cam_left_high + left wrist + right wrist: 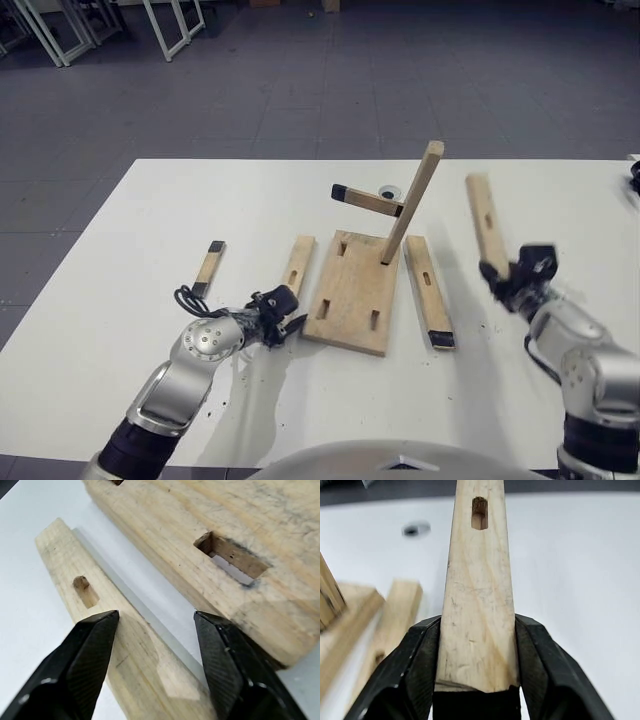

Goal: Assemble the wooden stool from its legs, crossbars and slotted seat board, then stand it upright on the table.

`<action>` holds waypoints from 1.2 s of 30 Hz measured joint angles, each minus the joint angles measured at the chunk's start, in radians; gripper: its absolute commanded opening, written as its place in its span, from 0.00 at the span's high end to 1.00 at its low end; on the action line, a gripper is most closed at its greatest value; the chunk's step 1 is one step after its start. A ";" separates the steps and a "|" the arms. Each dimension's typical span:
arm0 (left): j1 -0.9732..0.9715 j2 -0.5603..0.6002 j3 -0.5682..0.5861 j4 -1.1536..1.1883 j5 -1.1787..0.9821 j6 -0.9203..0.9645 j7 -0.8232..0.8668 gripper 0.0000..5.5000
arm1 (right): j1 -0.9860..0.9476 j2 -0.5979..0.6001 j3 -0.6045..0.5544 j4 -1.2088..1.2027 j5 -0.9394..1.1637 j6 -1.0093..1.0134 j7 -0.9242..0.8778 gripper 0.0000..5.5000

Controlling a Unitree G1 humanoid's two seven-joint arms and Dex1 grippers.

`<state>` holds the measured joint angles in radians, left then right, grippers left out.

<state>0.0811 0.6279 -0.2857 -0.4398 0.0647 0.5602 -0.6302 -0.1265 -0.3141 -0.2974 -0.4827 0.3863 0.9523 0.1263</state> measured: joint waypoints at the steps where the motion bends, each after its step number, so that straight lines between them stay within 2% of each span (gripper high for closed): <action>1: -0.020 0.001 -0.016 -0.007 0.010 -0.002 -0.006 0.49 | -0.055 0.000 -0.011 0.008 0.014 -0.002 0.001 0.63; 9: -0.089 -0.006 -0.154 0.030 0.085 -0.038 -0.035 0.49 | -0.268 0.000 -0.056 0.105 0.107 0.014 0.019 0.63; 12: -0.122 -0.044 -0.186 0.076 0.094 -0.073 -0.035 0.49 | -0.382 0.000 -0.061 0.145 0.210 0.012 0.096 0.63; 16: -0.185 -0.155 -0.237 0.165 0.082 -0.104 -0.042 0.49 | -0.469 0.006 -0.052 0.236 0.328 0.012 0.209 0.63; 21: -0.227 -0.256 -0.269 0.244 0.060 -0.131 -0.042 0.49 | -0.511 0.008 0.015 0.318 0.366 0.007 0.308 0.63; 23: -0.222 -0.251 -0.254 0.232 0.055 -0.131 -0.043 0.49 | -0.509 0.007 0.040 0.330 0.384 0.011 0.344 0.63; 27: -0.113 -0.224 -0.036 0.071 -0.122 -0.021 -0.056 0.49 | -0.462 -0.017 0.046 0.335 0.455 0.057 0.434 0.63; 29: -0.083 -0.245 0.156 -0.046 -0.348 0.101 -0.066 0.49 | -0.419 -0.032 0.049 0.331 0.508 0.090 0.494 0.63; 31: -0.085 -0.283 0.280 -0.099 -0.562 0.182 -0.068 0.46 | -0.384 -0.043 0.054 0.321 0.534 0.107 0.535 0.63; 34: -0.091 -0.324 0.409 -0.112 -0.880 0.277 -0.043 0.38 | -0.350 -0.053 0.077 0.317 0.562 0.129 0.587 0.63; 36: -0.107 -0.327 0.473 -0.104 -1.095 0.327 0.002 0.38 | -0.345 -0.062 0.094 0.316 0.573 0.142 0.630 0.63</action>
<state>-0.0256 0.3009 0.1870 -0.5440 -1.0302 0.8872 -0.6287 -0.4716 -0.3760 -0.2035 -0.1666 0.9594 1.0947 0.7568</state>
